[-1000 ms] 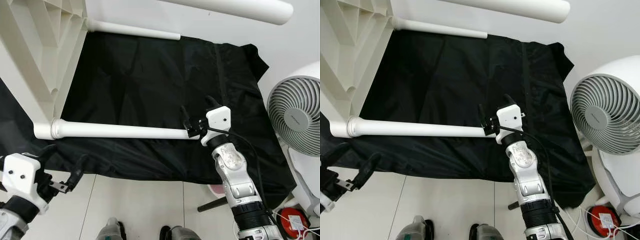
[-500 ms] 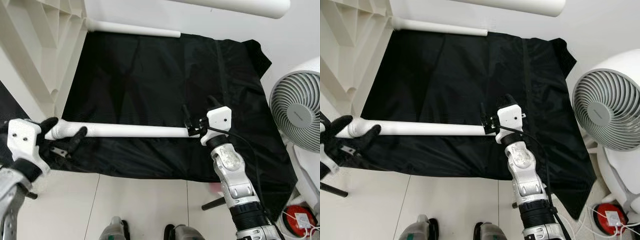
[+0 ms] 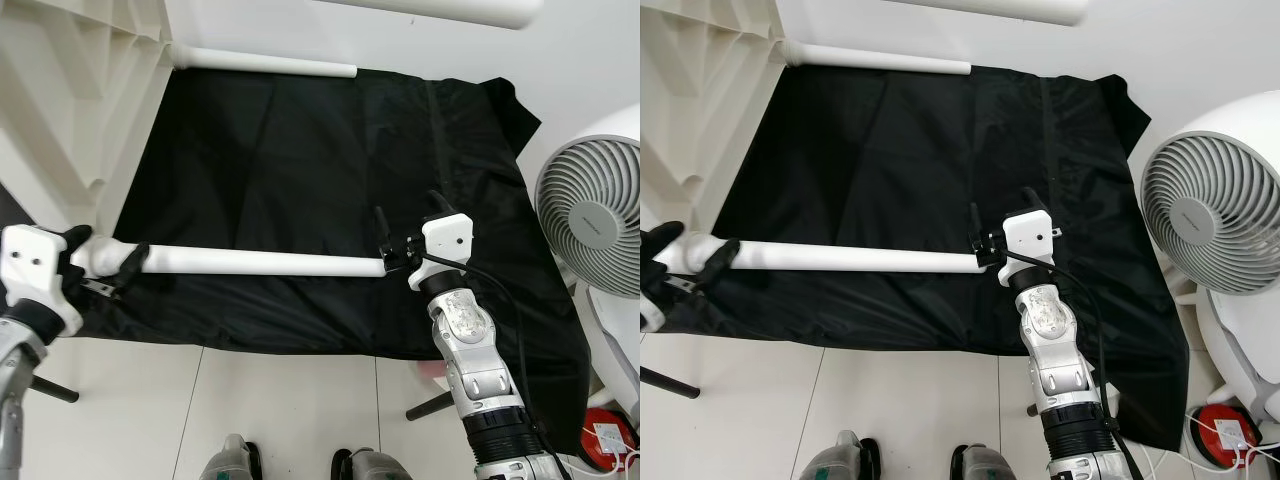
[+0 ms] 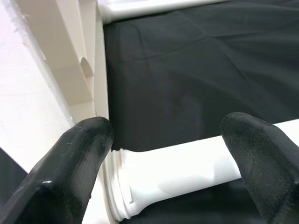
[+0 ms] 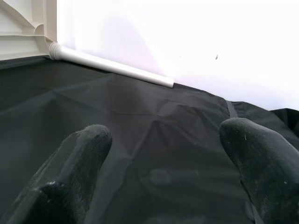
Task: Building children table
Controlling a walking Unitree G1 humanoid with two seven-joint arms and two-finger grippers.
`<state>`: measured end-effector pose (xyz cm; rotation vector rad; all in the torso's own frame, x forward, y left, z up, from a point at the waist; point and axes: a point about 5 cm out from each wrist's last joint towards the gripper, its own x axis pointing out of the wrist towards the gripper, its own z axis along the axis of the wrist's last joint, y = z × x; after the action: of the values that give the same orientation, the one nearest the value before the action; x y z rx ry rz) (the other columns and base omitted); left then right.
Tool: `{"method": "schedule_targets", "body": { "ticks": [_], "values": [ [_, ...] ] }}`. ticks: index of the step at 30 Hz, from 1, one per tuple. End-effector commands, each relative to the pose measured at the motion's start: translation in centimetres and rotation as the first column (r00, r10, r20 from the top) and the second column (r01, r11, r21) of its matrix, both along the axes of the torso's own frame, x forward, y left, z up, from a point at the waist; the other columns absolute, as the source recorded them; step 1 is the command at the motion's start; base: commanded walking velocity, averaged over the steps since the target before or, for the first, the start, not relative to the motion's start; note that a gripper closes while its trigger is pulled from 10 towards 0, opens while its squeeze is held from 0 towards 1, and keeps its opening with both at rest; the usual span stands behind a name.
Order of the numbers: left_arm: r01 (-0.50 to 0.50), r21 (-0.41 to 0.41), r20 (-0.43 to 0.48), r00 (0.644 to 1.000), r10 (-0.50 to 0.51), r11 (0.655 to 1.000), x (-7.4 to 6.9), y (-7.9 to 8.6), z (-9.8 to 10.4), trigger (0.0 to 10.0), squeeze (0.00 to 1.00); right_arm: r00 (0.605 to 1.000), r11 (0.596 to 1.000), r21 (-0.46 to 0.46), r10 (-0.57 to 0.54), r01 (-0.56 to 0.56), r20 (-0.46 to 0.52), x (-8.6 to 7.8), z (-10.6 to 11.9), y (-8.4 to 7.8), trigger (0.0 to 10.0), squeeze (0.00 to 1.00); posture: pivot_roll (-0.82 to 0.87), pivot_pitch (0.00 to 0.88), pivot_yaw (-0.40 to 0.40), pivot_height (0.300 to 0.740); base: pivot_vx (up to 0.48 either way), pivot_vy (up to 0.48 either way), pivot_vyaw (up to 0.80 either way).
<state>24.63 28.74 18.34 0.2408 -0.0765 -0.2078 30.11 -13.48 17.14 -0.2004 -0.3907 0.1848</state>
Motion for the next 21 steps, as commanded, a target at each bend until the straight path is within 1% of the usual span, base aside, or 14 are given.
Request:
{"method": "schedule_targets", "body": {
  "ticks": [1, 4, 6, 8, 10, 11, 13, 14, 16, 17, 18, 19, 20, 21],
  "values": [
    [-0.063, 0.022, 0.021, 0.998, 0.062, 0.998, -0.1, 0.9, 0.3, 10.0, 0.0, 1.0, 1.0, 0.002, -0.005, 0.005, 0.007, -0.1, 0.0, -0.1, 10.0, 0.0, -0.01, 0.138, 0.0, 0.74, 0.0, 0.0, 0.0],
    [-0.084, 0.03, 0.039, 0.996, 0.083, 0.996, -0.1, 1.3, 0.5, 10.0, 0.0, 1.0, 1.0, 0.001, -0.002, 0.002, 0.008, -0.1, 0.1, 0.0, 10.0, 0.0, -0.01, 0.14, -0.004, 0.74, 0.0, 0.0, 0.0],
    [-0.073, 0.028, 0.045, 0.996, 0.071, 0.997, -0.1, 1.0, 0.6, 10.0, 0.0, 1.0, 1.0, 0.0, 0.0, 0.0, 0.007, -0.1, 0.1, 0.0, 10.0, 0.0, -0.01, 0.14, -0.004, 0.74, 0.0, 0.0, 0.0],
    [-0.018, 0.002, 0.038, 0.999, 0.018, 1.0, -0.3, -0.2, 0.6, 10.0, 0.0, 1.0, 1.0, 0.0, 0.004, -0.004, 0.005, -0.1, 0.0, 0.1, 10.0, 0.0, -0.01, 0.14, -0.004, 0.74, 0.0, 0.0, 0.0],
    [0.067, -0.025, 0.015, 0.998, -0.067, 0.997, -0.6, -2.1, 0.1, 10.0, 0.0, 1.0, 1.0, -0.005, 0.007, -0.007, 0.002, -0.1, -0.1, 0.1, 10.0, 0.0, -0.01, 0.142, -0.004, 0.74, 0.0, 0.0, 0.0],
    [0.067, -0.025, 0.015, 0.998, -0.067, 0.997, -0.6, -2.1, 0.1, 10.0, 0.0, 1.0, 1.0, -0.005, 0.007, -0.007, 0.002, -0.1, -0.1, 0.1, 10.0, 0.0, -0.01, 0.142, -0.004, 0.74, 0.0, 0.0, 0.0],
    [0.093, -0.039, 0.004, 0.996, -0.093, 0.995, -0.8, -2.8, -0.1, 10.0, 0.0, 1.0, 1.0, -0.008, 0.009, -0.009, 0.001, 0.0, -0.1, 0.2, 10.0, 0.0, -0.01, 0.142, -0.004, 0.74, 0.0, 0.0, 0.0],
    [0.121, -0.059, -0.007, 0.993, -0.122, 0.991, -0.9, -3.4, -0.4, 10.0, 0.0, 1.0, 1.0, -0.009, 0.01, -0.01, 0.0, 0.0, -0.2, 0.2, 10.0, 0.0, -0.01, 0.142, -0.004, 0.74, 0.0, 0.0, 0.0],
    [0.121, -0.059, -0.007, 0.993, -0.122, 0.991, -0.9, -3.4, -0.4, 10.0, 0.0, 1.0, 1.0, -0.009, 0.01, -0.01, 0.0, 0.0, -0.2, 0.2, 10.0, 0.0, -0.01, 0.142, -0.004, 0.74, 0.0, 0.0, 0.0],
    [0.142, -0.087, -0.021, 0.989, -0.144, 0.986, -0.9, -4.1, -0.8, 10.0, 0.0, 1.0, 1.0, -0.009, 0.01, -0.01, -0.001, 0.0, -0.2, 0.2, 10.0, 0.0, 0.0, 0.142, -0.005, 0.74, 0.0, 0.0, 0.0],
    [0.142, -0.087, -0.021, 0.989, -0.144, 0.986, -0.9, -4.1, -0.8, 10.0, 0.0, 1.0, 1.0, -0.009, 0.01, -0.01, -0.001, 0.0, -0.2, 0.2, 10.0, 0.0, 0.0, 0.142, -0.005, 0.74, 0.0, 0.0, 0.0],
    [0.151, -0.15, -0.032, 0.987, -0.158, 0.977, -1.0, -5.3, -1.8, 10.0, 0.0, 1.0, 1.0, -0.003, 0.002, -0.002, -0.004, -0.1, -0.3, 0.2, 10.0, 0.0, 0.0, 0.145, -0.004, 0.74, 0.0, 0.0, 0.0],
    [0.147, -0.162, -0.032, 0.988, -0.154, 0.976, -1.0, -5.6, -2.0, 10.0, 0.0, 1.0, 1.0, 0.001, -0.003, 0.003, -0.006, -0.1, -0.4, 0.1, 10.0, 0.0, 0.0, 0.145, -0.004, 0.74, 0.0, 0.0, 0.0],
    [0.096, -0.183, -0.003, 0.995, -0.099, 0.978, -0.9, -5.8, -2.3, 10.0, 0.0, 1.0, 1.0, 0.017, -0.023, 0.023, -0.011, -0.3, -0.5, -0.2, 10.0, 0.0, 0.0, 0.145, -0.004, 0.74, 0.0, 0.0, 0.0]
  ]
}}
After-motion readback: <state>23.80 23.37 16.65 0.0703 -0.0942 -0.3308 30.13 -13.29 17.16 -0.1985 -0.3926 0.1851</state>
